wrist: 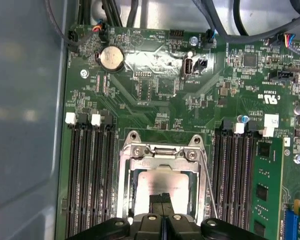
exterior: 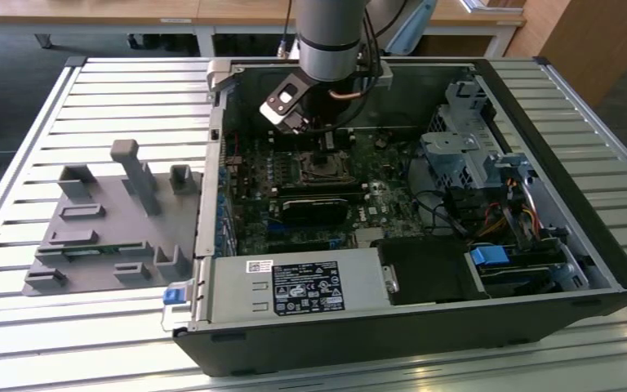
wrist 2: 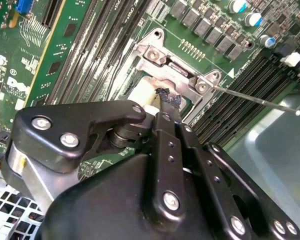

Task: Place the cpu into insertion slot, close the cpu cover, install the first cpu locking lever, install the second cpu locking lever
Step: 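Close the cpu cover, then install the first cpu locking lever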

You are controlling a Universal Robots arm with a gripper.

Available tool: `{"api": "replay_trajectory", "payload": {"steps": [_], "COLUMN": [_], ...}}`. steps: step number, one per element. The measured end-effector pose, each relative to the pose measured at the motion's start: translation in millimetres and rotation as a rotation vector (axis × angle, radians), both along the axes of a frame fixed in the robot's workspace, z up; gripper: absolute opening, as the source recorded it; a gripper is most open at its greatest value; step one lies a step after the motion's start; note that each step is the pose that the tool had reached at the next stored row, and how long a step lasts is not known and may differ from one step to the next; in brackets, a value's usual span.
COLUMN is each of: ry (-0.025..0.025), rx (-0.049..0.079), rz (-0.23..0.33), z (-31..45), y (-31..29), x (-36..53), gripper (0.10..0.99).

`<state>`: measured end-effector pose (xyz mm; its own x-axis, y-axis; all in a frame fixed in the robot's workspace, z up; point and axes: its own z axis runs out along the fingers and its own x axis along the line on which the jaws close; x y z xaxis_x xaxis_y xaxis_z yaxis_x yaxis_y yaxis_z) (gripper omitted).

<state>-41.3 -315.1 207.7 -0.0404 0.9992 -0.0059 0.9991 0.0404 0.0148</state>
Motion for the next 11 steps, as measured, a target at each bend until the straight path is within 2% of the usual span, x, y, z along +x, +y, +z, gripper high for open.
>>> {"api": "replay_trajectory", "payload": {"steps": [11], "ry": [-0.0001], "rx": [0.000], "rz": [0.000], "z": [0.0], "y": [0.0], "x": [3.1], "gripper": [0.106]}}
